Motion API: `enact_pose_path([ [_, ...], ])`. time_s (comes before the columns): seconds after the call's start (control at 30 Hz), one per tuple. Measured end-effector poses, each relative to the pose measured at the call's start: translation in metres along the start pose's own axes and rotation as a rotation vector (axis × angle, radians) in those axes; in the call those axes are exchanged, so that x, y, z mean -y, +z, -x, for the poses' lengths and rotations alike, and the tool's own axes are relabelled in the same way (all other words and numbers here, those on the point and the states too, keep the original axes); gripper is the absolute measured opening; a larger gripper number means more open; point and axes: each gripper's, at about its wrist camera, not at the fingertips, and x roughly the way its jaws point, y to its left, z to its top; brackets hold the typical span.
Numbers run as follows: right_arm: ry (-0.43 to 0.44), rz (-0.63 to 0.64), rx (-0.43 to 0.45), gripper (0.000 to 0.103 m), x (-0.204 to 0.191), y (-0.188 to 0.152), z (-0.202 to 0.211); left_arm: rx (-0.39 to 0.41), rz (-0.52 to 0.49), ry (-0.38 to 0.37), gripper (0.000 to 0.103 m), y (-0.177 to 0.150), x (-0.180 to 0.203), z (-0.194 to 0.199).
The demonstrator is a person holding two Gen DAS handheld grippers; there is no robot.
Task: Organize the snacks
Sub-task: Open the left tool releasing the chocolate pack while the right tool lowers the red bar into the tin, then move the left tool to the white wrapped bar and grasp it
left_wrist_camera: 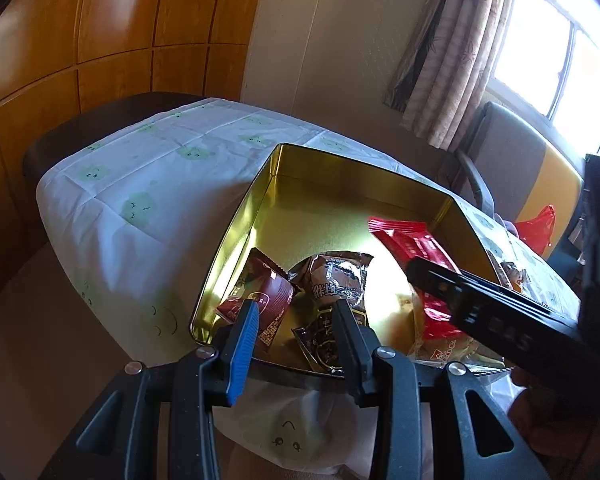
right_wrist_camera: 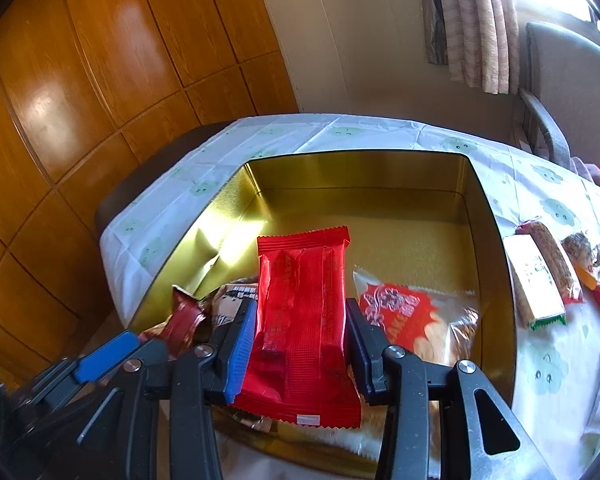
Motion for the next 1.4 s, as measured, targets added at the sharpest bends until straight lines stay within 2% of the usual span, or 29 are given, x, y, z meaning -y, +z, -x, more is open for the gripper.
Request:
enact_pose_path([
  [0.17,-0.050,0.008,-0.011,0.050,0.001,0.008,-0.017,-0.004,0.015,0.000,0.039,0.000,-0.002,-0.001],
  [0.33,-0.037,-0.012,0.009,0.061,0.009,0.010,-0.016,-0.007,0.008,-0.012,0.039,-0.003,0.002,-0.001],
  [0.5,-0.047,0.014,0.046,0.061,0.011,0.004,0.000,-0.011,-0.005,-0.038,0.039,-0.004,0.007,-0.002],
  [0.67,-0.038,-0.016,0.081,0.063,0.020,-0.003,0.021,-0.027,-0.030,-0.059,0.039,-0.007,0.015,-0.004],
  [0.87,-0.068,-0.032,0.113,0.064,0.034,-0.009,0.047,-0.039,-0.075,-0.083,0.039,-0.012,0.029,-0.005],
  [1.13,-0.124,-0.121,0.141,0.066,0.074,-0.027,0.079,-0.037,-0.147,-0.123,0.039,-0.020,0.050,0.000],
  [1.4,-0.239,-0.202,0.128,0.066,0.130,-0.062,0.106,-0.029,-0.243,-0.177,0.039,-0.031,0.079,0.008],
])
